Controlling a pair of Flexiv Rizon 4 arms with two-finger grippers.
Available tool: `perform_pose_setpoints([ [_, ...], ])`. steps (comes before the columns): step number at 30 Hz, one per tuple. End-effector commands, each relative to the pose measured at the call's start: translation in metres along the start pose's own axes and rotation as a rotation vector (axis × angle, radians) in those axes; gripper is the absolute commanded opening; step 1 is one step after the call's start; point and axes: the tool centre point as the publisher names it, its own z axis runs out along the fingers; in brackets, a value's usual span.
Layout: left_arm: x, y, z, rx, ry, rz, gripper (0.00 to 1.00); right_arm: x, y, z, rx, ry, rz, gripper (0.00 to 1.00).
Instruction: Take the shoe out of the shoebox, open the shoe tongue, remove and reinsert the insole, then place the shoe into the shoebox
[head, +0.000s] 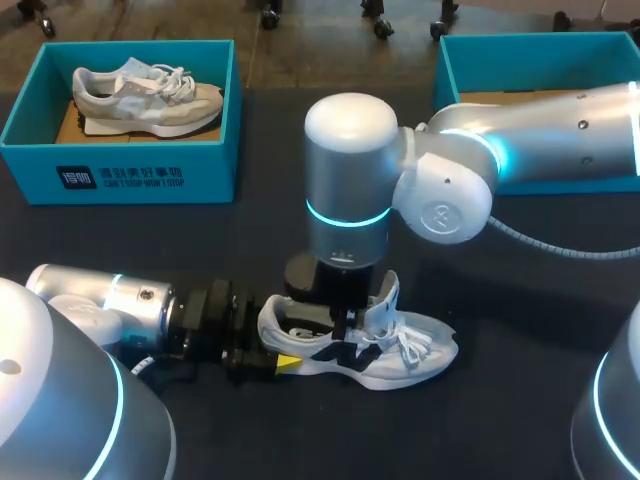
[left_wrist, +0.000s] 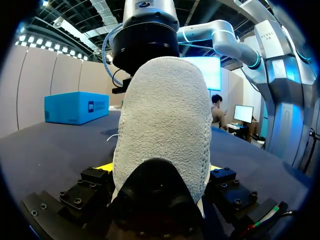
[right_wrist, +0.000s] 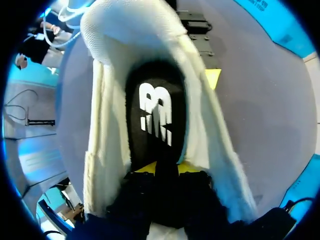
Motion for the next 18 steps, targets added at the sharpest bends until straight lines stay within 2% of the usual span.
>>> perform_pose_setpoints([
  [1,-0.003,0.002,0.001,0.0,-0.003,-0.001,0.0,0.023,0.007,0.029,0.005,-0.007,0.002,0.04],
  [2,-0.003,0.002,0.001,0.0,-0.003,-0.001,0.0,0.025,0.007,0.029,0.003,-0.009,0.001,0.0],
  [7,-0.003,0.002,0.001,0.0,-0.003,-0.001,0.0,0.031,0.005,0.024,-0.018,-0.024,-0.004,0.0],
  [10,-0.003,0.002,0.001,0.0,-0.003,-0.001,0.0,0.032,0.002,0.006,-0.056,-0.053,-0.002,0.0],
  [11,-0.003,0.002,0.001,0.0,-0.003,-0.001,0.0,0.032,0.002,0.006,-0.056,-0.053,-0.002,0.0],
  [13,-0.003,0.002,0.001,0.0,-0.003,-0.001,0.0,0.03,-0.002,-0.009,-0.132,-0.092,-0.02,0.0],
  [15,-0.003,0.002,0.001,0.0,-0.003,-0.001,0.0,0.028,-0.003,-0.017,-0.17,-0.116,-0.036,0.0],
  [18,-0.003,0.002,0.001,0.0,-0.003,-0.001,0.0,0.026,-0.003,-0.025,-0.187,-0.134,-0.049,0.0],
])
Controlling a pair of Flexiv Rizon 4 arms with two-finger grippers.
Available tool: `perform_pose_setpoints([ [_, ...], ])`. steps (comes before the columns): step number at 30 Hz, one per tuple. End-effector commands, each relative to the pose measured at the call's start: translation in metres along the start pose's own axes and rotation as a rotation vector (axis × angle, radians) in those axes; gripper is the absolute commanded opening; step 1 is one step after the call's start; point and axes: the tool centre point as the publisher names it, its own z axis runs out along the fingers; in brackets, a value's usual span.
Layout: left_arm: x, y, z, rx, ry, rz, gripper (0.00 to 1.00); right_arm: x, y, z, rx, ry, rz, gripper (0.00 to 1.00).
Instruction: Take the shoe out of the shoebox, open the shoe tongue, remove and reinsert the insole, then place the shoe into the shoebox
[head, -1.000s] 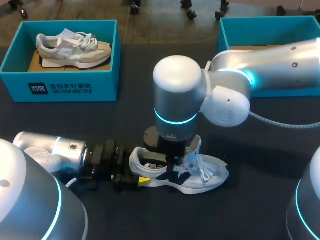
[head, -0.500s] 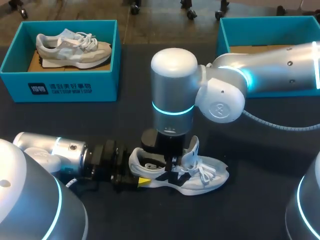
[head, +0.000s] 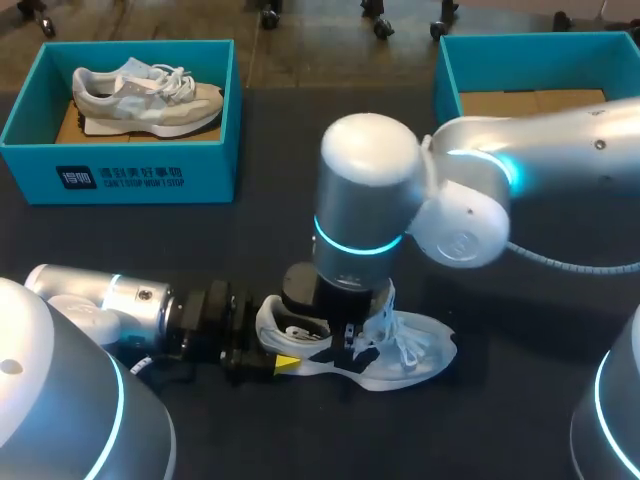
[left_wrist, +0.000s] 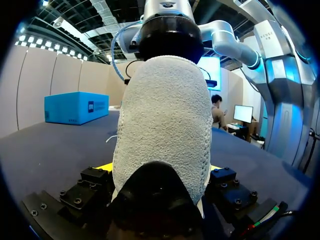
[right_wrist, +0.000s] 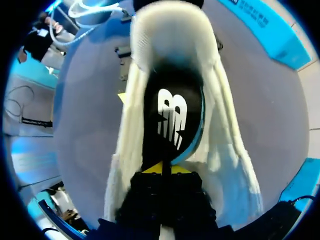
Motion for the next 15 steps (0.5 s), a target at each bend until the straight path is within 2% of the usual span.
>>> perform_pose_setpoints([
  [1,-0.004,0.002,0.003,0.0,-0.004,-0.001,0.0,0.01,-0.01,-0.025,-0.082,-0.04,-0.018,0.0],
  [15,-0.004,0.002,0.003,0.0,-0.004,-0.001,0.0,0.002,-0.02,-0.042,-0.241,-0.067,-0.069,0.0],
])
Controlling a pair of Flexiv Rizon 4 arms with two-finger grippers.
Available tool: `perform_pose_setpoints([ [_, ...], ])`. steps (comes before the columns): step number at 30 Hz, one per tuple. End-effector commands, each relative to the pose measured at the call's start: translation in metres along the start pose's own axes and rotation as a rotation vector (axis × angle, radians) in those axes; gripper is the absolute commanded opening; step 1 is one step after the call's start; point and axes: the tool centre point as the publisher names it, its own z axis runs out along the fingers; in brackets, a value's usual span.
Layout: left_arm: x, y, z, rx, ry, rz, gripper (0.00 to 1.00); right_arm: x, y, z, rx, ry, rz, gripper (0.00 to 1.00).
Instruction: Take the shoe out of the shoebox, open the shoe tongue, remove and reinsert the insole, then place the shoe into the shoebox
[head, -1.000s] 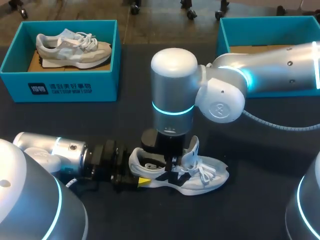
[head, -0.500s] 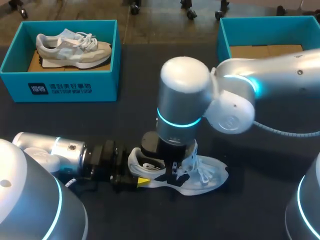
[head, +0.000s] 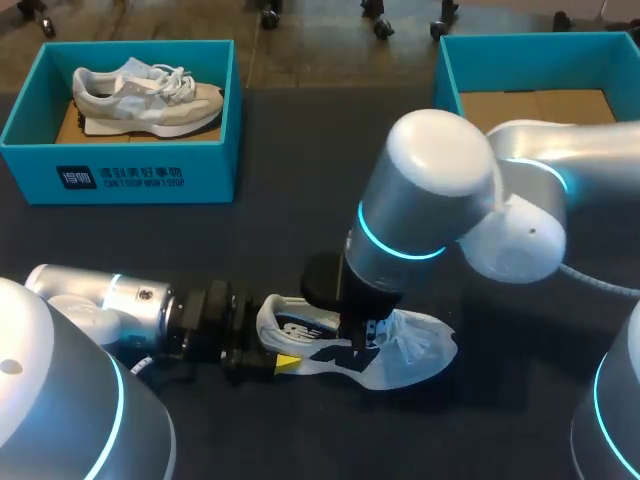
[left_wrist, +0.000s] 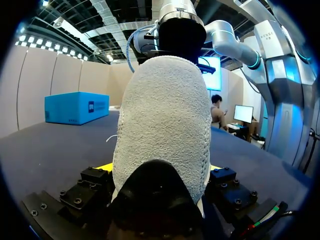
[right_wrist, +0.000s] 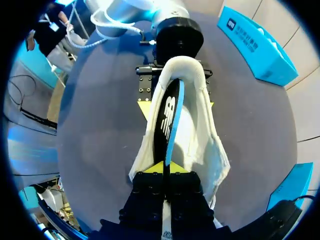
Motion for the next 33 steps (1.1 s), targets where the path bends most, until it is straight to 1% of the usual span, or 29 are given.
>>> perform_pose_setpoints([
  [1,-0.003,0.003,0.002,-0.001,-0.003,0.0,0.0,0.0,-0.014,-0.007,-0.122,-0.005,-0.012,0.0],
  [6,-0.003,0.003,0.002,-0.001,-0.003,0.0,0.0,-0.001,-0.015,-0.014,-0.153,-0.014,-0.038,0.0],
  [9,-0.003,0.003,0.002,-0.001,-0.003,0.0,0.0,-0.003,-0.009,-0.024,-0.164,-0.026,-0.068,0.0],
  [16,-0.003,0.003,0.002,-0.001,-0.003,0.0,0.0,-0.01,0.009,-0.033,-0.154,-0.011,-0.142,0.0],
  [22,-0.003,0.003,0.002,-0.001,-0.003,0.0,0.0,-0.014,0.015,-0.032,-0.139,0.029,-0.172,0.0],
  [23,-0.003,0.003,0.002,-0.001,-0.003,0.0,0.0,-0.014,0.015,-0.033,-0.134,0.038,-0.173,0.16],
  [24,-0.003,0.003,0.002,-0.001,-0.003,0.0,0.0,-0.014,0.016,-0.033,-0.121,0.045,-0.165,0.36],
  [25,-0.003,0.003,0.002,-0.001,-0.003,0.0,0.0,-0.013,0.017,-0.033,-0.115,0.047,-0.162,0.46],
  [27,-0.003,0.003,0.002,-0.001,-0.003,0.0,0.0,-0.012,0.018,-0.035,-0.096,0.048,-0.151,0.49],
  [29,-0.003,0.003,0.002,-0.001,-0.003,0.0,0.0,-0.011,0.02,-0.036,-0.086,0.047,-0.148,0.49],
  [33,-0.003,0.003,0.002,-0.001,-0.003,0.0,0.0,-0.005,0.025,-0.038,-0.038,0.055,-0.122,0.48],
])
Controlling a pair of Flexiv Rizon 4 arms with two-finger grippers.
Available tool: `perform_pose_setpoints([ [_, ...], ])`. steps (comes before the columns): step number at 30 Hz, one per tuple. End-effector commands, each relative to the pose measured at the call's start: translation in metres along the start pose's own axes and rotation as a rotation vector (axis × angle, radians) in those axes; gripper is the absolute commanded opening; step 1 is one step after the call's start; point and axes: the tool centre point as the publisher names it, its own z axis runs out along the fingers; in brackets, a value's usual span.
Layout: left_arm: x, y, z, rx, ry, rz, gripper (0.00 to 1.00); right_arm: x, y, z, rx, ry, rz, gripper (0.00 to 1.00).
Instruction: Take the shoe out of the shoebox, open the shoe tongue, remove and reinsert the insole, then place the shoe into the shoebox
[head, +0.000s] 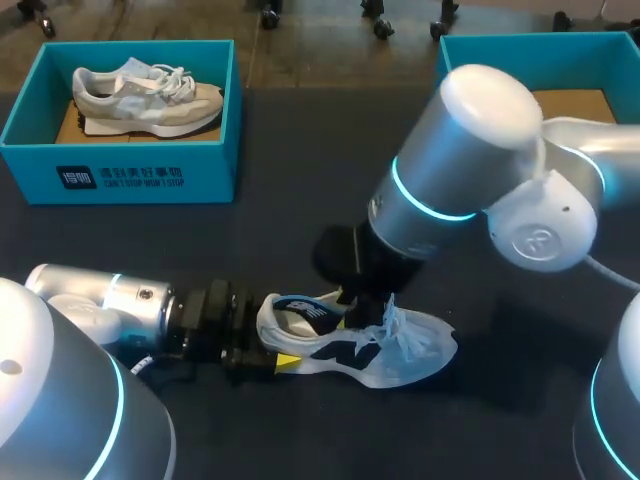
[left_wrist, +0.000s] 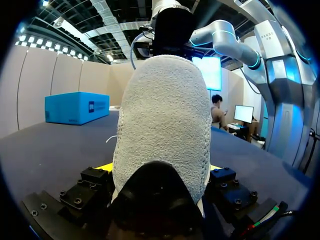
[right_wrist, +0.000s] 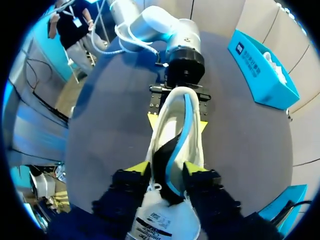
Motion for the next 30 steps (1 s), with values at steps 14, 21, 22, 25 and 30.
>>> perform_pose_setpoints([
  [14,-0.002,0.003,0.002,0.0,-0.001,0.0,0.0,0.0,0.027,0.014,0.151,0.046,0.147,0.44],
  [21,-0.002,0.003,0.002,0.0,-0.001,0.0,0.0,-0.004,0.017,0.025,0.148,0.062,0.209,0.42],
  [22,-0.002,0.003,0.002,0.0,-0.001,0.0,0.0,-0.005,0.015,0.026,0.143,0.063,0.213,0.4],
  [25,-0.002,0.003,0.002,0.0,-0.001,0.0,0.0,-0.004,0.01,0.027,0.14,0.065,0.247,0.37],
  [30,-0.002,0.003,0.002,0.0,-0.001,0.0,0.0,0.0,0.007,0.025,0.125,0.059,0.276,0.3],
])
